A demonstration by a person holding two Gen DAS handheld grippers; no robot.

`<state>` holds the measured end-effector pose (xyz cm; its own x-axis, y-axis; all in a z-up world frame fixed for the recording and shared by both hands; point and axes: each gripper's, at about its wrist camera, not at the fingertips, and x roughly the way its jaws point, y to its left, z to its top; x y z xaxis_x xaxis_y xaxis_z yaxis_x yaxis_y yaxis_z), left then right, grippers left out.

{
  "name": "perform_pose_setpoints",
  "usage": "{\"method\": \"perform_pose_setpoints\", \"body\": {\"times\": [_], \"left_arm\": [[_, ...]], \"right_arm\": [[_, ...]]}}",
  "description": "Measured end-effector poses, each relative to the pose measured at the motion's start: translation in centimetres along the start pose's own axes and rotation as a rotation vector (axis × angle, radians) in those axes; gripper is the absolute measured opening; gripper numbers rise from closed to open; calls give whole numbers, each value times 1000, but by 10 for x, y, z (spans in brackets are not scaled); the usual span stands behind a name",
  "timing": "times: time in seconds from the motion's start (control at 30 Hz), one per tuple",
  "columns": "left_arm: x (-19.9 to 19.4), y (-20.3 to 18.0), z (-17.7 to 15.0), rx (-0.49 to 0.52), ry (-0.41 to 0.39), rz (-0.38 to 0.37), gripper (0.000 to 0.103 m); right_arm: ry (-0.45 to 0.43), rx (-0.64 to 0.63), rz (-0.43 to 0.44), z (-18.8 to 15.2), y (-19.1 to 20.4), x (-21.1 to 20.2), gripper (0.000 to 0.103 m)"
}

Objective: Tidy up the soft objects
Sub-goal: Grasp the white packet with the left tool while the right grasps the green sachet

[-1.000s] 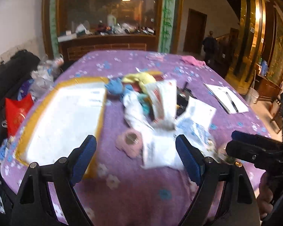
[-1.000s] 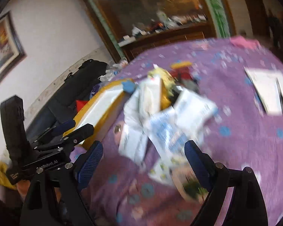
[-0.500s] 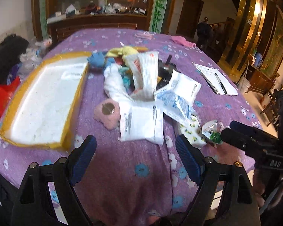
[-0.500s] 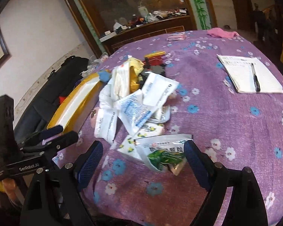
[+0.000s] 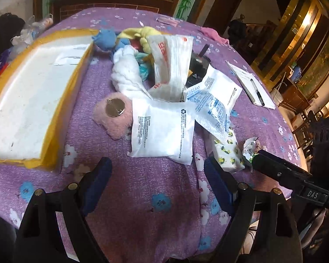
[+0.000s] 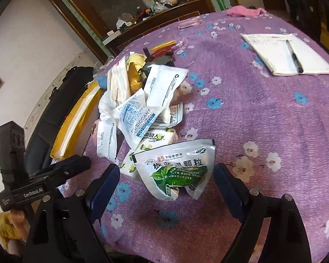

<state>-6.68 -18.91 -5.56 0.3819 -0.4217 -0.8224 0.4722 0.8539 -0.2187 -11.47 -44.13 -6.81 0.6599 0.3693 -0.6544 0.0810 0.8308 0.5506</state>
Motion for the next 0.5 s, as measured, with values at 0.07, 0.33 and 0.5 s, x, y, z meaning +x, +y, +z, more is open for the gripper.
{"method": "perform_pose_setpoints", "body": {"times": [0.07, 0.33, 0.5], "left_arm": [[3, 2, 2, -12, 4, -3, 86], [36, 3, 21, -27, 53, -29, 85], [34, 1, 20, -16, 29, 38, 56]], "right_arm": [[12, 11, 0, -2, 1, 7, 88], [-3, 15, 6, -1, -5, 19, 82], [-10, -18, 2, -4, -1, 14, 78]]}}
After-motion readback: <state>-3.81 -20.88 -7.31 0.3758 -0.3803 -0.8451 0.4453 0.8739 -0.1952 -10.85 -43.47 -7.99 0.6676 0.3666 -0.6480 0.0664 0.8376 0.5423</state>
